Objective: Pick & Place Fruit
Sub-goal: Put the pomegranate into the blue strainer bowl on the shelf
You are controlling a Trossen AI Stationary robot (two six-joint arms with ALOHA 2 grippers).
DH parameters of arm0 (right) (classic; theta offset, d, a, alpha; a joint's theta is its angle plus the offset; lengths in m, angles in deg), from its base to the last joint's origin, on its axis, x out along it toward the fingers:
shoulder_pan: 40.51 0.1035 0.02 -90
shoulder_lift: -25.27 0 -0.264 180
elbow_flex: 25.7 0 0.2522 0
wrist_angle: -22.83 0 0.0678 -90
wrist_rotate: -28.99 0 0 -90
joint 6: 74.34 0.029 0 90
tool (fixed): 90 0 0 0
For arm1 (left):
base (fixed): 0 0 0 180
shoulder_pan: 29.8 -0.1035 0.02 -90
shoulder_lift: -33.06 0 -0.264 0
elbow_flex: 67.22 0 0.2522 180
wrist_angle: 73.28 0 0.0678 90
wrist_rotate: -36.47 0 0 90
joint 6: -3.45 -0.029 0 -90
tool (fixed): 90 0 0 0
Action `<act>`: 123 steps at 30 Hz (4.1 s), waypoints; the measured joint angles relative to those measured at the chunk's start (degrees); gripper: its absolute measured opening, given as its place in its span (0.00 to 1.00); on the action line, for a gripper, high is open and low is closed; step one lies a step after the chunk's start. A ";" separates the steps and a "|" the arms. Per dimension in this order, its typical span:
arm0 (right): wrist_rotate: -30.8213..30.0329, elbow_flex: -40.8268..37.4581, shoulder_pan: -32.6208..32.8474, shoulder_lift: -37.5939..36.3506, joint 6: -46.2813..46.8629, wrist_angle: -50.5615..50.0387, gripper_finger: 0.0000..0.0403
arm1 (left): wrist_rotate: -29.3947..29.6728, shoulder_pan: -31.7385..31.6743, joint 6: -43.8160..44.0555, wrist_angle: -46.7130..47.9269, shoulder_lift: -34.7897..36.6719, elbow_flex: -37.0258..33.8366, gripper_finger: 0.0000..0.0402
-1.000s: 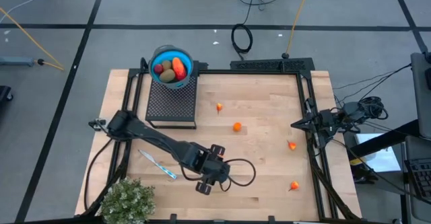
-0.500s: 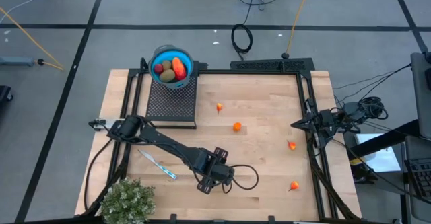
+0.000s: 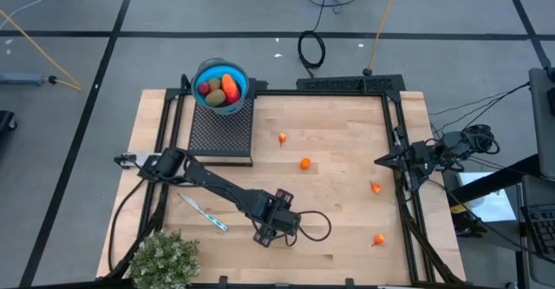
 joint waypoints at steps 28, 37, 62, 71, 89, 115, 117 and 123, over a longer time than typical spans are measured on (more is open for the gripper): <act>0.00 0.00 0.00 0.00 0.00 -0.02 0.01 | -1.42 -1.71 -0.81 -5.89 0.00 -5.01 0.54; 0.00 0.00 0.00 0.00 0.00 -0.02 0.01 | -1.42 -1.74 -0.92 -5.91 0.00 -5.01 0.41; -0.02 0.00 0.00 0.00 0.00 -0.02 0.01 | 2.48 -5.86 1.93 -0.68 0.02 9.57 0.45; 0.00 0.00 0.00 -0.02 0.00 -0.02 0.01 | -0.04 -9.99 0.79 0.33 0.04 23.22 0.46; -0.02 -0.02 -0.02 -0.02 -0.07 -0.40 0.01 | -9.53 -13.20 3.24 9.29 5.16 34.71 0.46; -0.04 -0.02 0.00 0.00 -0.22 -0.41 0.01 | -40.60 -15.29 -1.63 -10.51 13.31 34.55 0.46; -0.02 -0.02 0.00 0.00 -0.22 -0.44 0.01 | -44.44 -15.21 -1.32 -13.37 13.33 34.55 0.46; -0.02 -0.02 0.00 0.00 -0.22 -0.41 0.01 | -55.45 -14.51 1.12 -22.56 13.31 34.55 0.46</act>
